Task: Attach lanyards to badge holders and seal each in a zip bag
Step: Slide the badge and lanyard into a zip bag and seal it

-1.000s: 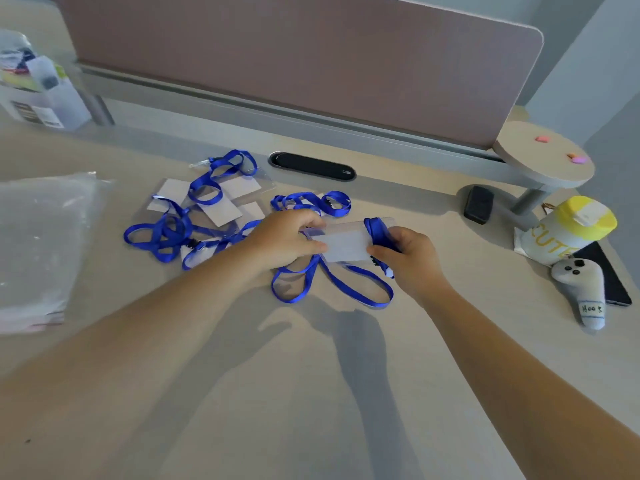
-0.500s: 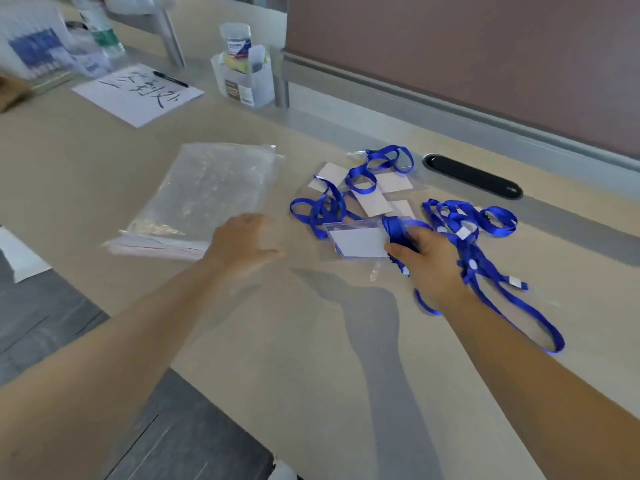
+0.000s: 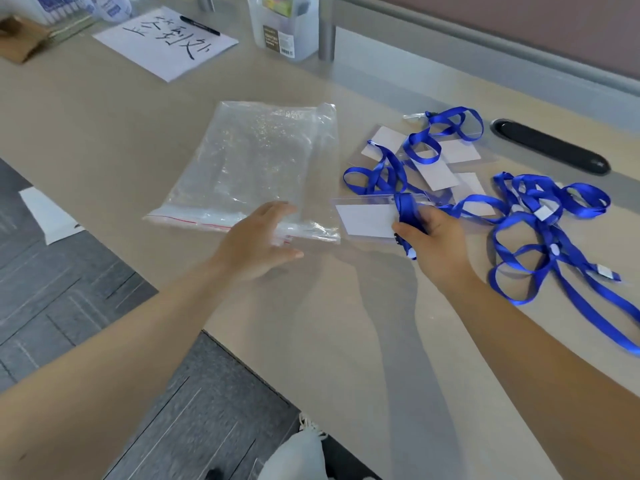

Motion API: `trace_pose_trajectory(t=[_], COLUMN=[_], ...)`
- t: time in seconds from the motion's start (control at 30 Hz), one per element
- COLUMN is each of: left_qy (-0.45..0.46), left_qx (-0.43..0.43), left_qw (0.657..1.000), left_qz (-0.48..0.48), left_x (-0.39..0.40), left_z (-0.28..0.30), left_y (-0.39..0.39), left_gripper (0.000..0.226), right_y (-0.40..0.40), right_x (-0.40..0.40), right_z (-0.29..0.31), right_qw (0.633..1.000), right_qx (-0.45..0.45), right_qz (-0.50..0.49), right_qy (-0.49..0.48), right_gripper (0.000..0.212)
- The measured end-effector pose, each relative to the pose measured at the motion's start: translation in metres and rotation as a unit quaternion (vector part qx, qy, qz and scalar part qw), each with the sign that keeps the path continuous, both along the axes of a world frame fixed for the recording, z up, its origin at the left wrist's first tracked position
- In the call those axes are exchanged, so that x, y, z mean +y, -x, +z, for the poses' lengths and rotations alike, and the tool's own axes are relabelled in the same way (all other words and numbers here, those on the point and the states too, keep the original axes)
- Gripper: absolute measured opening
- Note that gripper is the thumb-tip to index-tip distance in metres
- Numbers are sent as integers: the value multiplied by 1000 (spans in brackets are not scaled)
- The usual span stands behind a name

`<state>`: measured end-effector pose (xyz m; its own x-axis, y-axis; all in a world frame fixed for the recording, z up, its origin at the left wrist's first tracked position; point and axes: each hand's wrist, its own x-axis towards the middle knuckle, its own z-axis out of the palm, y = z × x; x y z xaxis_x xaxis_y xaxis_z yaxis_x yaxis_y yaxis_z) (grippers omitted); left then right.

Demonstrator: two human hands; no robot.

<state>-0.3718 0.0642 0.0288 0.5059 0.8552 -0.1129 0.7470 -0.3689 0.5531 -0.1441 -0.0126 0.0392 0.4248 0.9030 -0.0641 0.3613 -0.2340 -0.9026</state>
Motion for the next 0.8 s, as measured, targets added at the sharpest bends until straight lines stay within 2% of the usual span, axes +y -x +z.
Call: trace_pose_trajectory(t=[0.13, 0.27, 0.33, 0.4, 0.47, 0.57, 0.7, 0.8], left_qy=[-68, -68, -55, -45, -32, -37, -37, -27], left_qx=[44, 157, 181, 160, 100, 41, 1, 15], left_qw=[997, 984, 981, 985, 993, 998, 999, 999], left_qz=[20, 50, 45, 42, 50, 40, 38, 22], left_x=[11, 24, 27, 27, 26, 24, 21, 18], left_z=[5, 5, 7, 7, 9, 14, 21, 24], left_y=[14, 32, 37, 39, 37, 29, 12, 2], left_gripper=[72, 46, 33, 29, 29, 31, 32, 28], right_y=[7, 15, 17, 18, 18, 14, 5, -1], right_x=[2, 5, 6, 8, 9, 8, 6, 3], right_z=[4, 8, 8, 9, 11, 18, 27, 34], right_qw=[1000, 1000, 1000, 1000, 1000, 1000, 999, 999], right_qx=[-8, -17, -21, -19, -15, -8, -5, -18], right_qz=[-8, -4, -2, 3, 6, -3, -21, -28], right_qy=[-2, -9, -9, -8, -12, -24, -30, -34], right_gripper=[43, 43, 42, 40, 38, 27, 30, 35])
